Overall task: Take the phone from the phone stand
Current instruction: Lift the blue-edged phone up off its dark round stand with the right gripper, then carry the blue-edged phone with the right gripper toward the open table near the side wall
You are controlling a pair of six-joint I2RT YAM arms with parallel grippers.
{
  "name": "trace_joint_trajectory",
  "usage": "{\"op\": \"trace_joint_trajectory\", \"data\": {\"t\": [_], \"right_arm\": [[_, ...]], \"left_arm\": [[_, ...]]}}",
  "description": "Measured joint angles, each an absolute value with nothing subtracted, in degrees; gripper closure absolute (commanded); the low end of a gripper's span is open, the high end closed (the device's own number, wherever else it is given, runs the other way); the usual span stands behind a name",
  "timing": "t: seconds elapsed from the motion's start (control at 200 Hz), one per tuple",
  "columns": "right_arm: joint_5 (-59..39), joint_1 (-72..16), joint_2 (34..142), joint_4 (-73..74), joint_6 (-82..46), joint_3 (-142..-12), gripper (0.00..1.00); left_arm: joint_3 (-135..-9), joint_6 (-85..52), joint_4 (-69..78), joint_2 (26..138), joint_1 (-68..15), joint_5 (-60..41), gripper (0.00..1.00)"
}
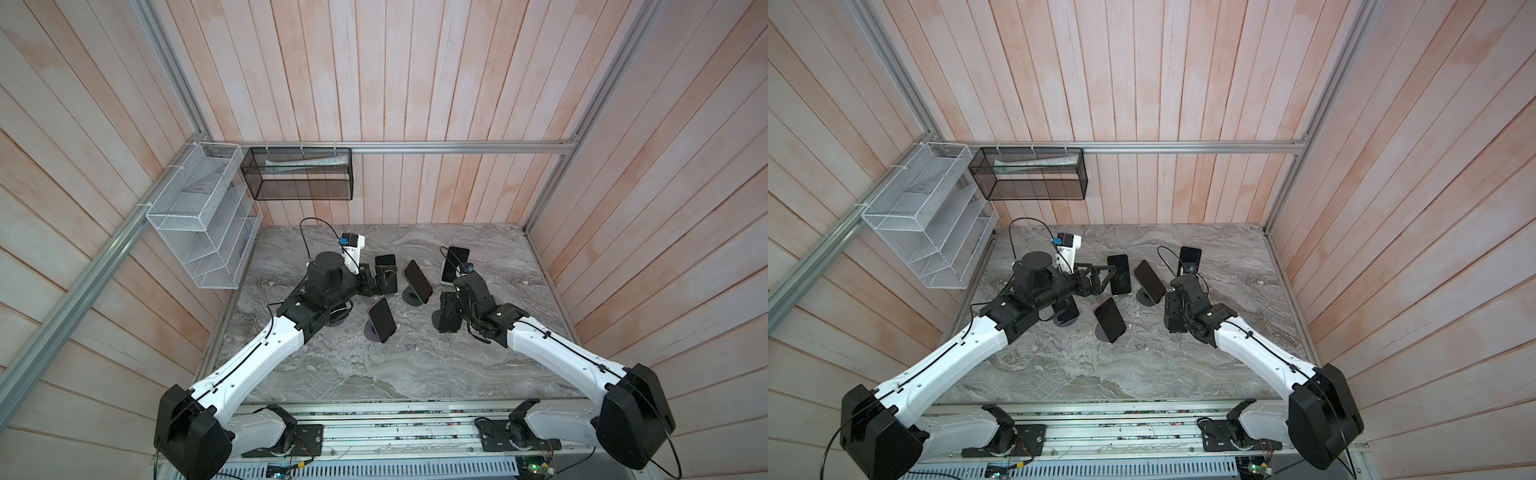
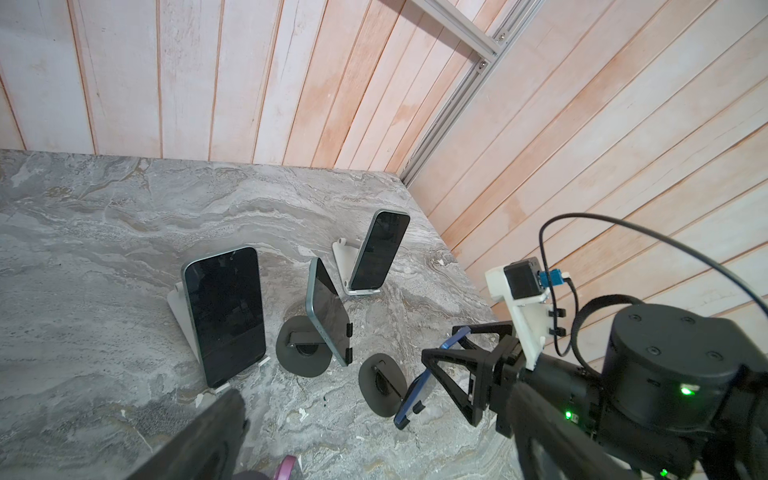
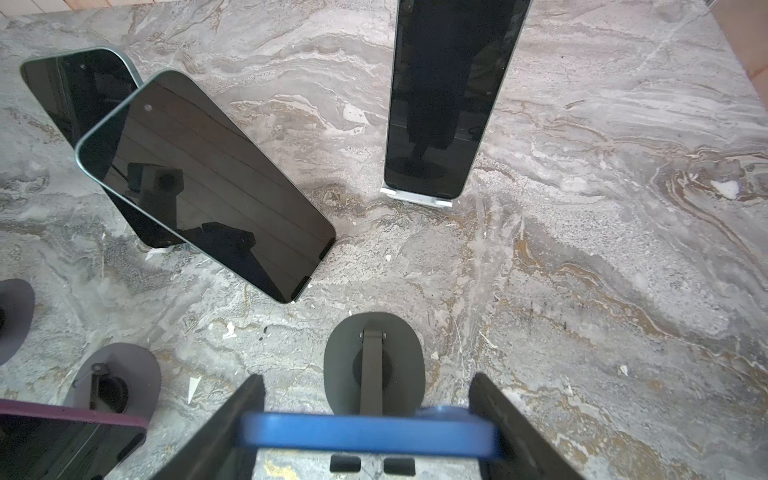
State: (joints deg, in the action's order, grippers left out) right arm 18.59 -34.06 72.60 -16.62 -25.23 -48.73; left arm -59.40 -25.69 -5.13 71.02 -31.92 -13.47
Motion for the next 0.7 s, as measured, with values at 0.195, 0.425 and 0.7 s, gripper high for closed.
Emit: {"op": "trace_joint_trajectory", "data": {"t": [0.195,0.425,0.7], "right_arm": [[19.1,-34.3,72.1,-18.1,-25.2,-48.7,0.26],[20.1,-35.0,68.7,-21.4,-25.3,-50.1,0.27],[23.8,-35.3,64.5,-25.4,-25.2,-51.8,0.27]], "left_arm": [[-59.4,-25.7,-5.1,71.0,-31.9,-13.7,0.0],[-59.4,-25.7,-5.1,70.4,-31.9,-14.8,0.0],[-59.4,-25.7,-4.9,70.4,-31.9,-16.2,0.0]]}}
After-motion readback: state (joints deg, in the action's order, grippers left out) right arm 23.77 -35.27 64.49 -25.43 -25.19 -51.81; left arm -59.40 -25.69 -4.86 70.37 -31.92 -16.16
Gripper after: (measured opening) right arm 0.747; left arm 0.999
